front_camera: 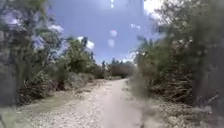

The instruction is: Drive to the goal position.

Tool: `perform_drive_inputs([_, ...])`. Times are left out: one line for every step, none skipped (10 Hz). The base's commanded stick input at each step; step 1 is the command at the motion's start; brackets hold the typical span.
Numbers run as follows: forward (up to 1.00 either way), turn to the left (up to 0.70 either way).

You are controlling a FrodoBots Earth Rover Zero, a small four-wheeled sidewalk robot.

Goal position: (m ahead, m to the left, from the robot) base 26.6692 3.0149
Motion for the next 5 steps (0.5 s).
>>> perform_drive_inputs([0.45, 0.1])
perform_drive_inputs([0.45, 0.18])
perform_drive_inputs([0.45, 0.26])
perform_drive_inputs([0.45, 0.09])
perform_drive_inputs([0.45, 0.0])
